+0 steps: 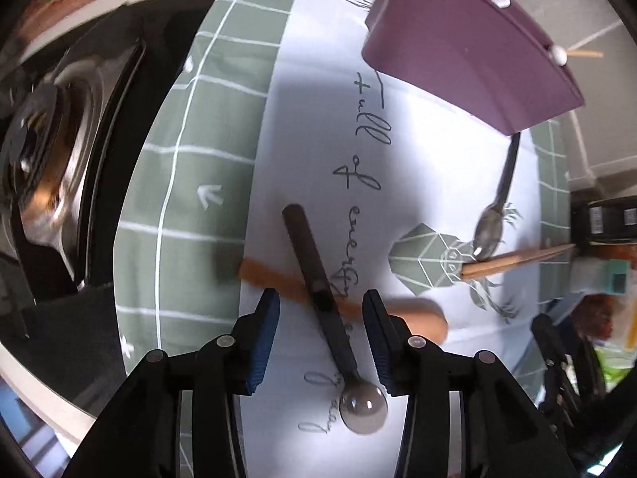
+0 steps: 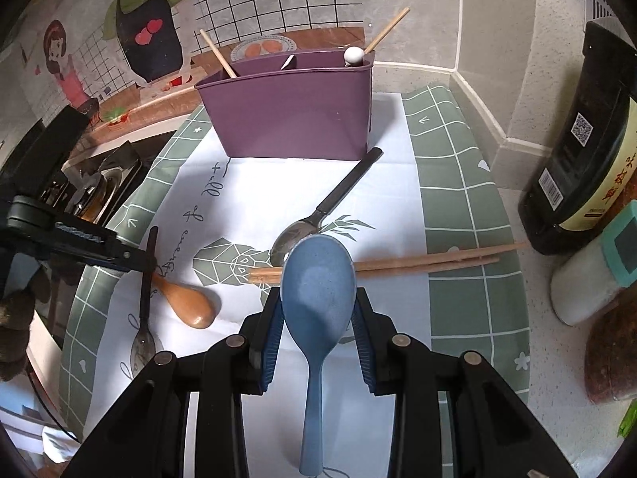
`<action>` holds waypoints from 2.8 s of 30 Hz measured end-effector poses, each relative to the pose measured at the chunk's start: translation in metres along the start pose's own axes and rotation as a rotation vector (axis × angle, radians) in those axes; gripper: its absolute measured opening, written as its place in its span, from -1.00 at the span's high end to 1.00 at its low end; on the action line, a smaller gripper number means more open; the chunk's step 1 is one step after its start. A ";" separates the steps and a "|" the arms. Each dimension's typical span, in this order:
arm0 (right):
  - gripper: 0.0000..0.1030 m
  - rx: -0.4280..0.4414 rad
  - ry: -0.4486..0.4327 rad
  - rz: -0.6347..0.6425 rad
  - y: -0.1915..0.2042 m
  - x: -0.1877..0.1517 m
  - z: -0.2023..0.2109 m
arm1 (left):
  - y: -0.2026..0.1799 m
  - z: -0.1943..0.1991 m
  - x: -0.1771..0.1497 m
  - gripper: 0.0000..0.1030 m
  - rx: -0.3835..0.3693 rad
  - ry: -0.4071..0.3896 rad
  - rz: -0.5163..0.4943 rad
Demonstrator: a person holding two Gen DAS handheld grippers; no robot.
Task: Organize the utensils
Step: 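Hold both spoons and raise them off the tablecloth, then lift both held spoons upright over the purple holder, then lower both spoons into the purple holder and open both tools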
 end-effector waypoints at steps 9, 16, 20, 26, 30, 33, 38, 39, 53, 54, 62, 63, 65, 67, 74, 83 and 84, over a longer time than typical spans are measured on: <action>0.40 0.011 0.017 0.017 -0.003 0.000 -0.008 | -0.027 -0.017 0.011 0.25 0.233 -0.051 -0.244; 0.40 0.004 0.002 0.028 -0.004 0.003 -0.003 | -0.044 0.001 -0.018 0.76 0.016 -0.206 -0.249; 0.40 -0.010 -0.002 0.035 -0.003 0.006 -0.002 | -0.049 0.021 -0.036 0.76 -0.030 -0.294 -0.235; 0.40 -0.004 -0.023 0.055 0.008 0.009 0.006 | -0.052 0.063 -0.043 0.76 -0.032 -0.434 -0.249; 0.40 0.009 -0.060 0.073 0.019 0.021 0.023 | -0.056 0.098 -0.039 0.76 -0.032 -0.530 -0.281; 0.40 0.021 -0.112 0.085 0.028 0.040 0.045 | -0.064 0.131 -0.031 0.76 -0.060 -0.608 -0.303; 0.40 0.039 -0.277 0.134 0.050 0.099 0.112 | -0.083 0.219 -0.006 0.76 -0.091 -0.803 -0.357; 0.40 0.044 -0.311 0.146 0.055 0.112 0.128 | -0.087 0.243 0.002 0.76 -0.089 -0.861 -0.368; 0.40 0.030 -0.655 0.211 0.102 0.256 0.229 | -0.108 0.384 0.094 0.76 0.069 -1.367 -0.361; 0.40 0.032 -0.652 0.205 0.101 0.259 0.225 | -0.108 0.380 0.101 0.76 0.068 -1.366 -0.355; 0.40 0.046 -0.543 0.179 0.080 0.269 0.147 | -0.096 0.313 0.158 0.76 0.078 -1.291 -0.307; 0.40 0.053 -0.526 0.172 0.078 0.269 0.137 | -0.094 0.305 0.162 0.76 0.077 -1.281 -0.304; 0.40 0.066 -0.479 0.154 0.073 0.269 0.111 | -0.089 0.283 0.177 0.76 0.068 -1.250 -0.287; 0.40 0.072 -0.435 0.141 0.067 0.268 0.086 | -0.083 0.261 0.193 0.76 0.047 -1.215 -0.270; 0.40 0.083 -0.313 0.114 0.056 0.258 0.015 | -0.069 0.193 0.218 0.76 0.009 -1.099 -0.238; 0.40 0.085 -0.162 0.101 0.047 0.229 -0.049 | -0.060 0.116 0.221 0.76 -0.014 -0.934 -0.227; 0.40 0.088 -0.147 0.103 0.046 0.225 -0.053 | -0.059 0.110 0.220 0.76 -0.018 -0.917 -0.227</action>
Point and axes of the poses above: each gripper's, at about its wrist camera, not at the fingertips, and z roughly against the way its jaws point, y to its left, x to its top, the point moved 7 cm from there along -z, roughly the way its jaws point, and after that the axes turned 12 degrees about -z, right-handed, at the moved point
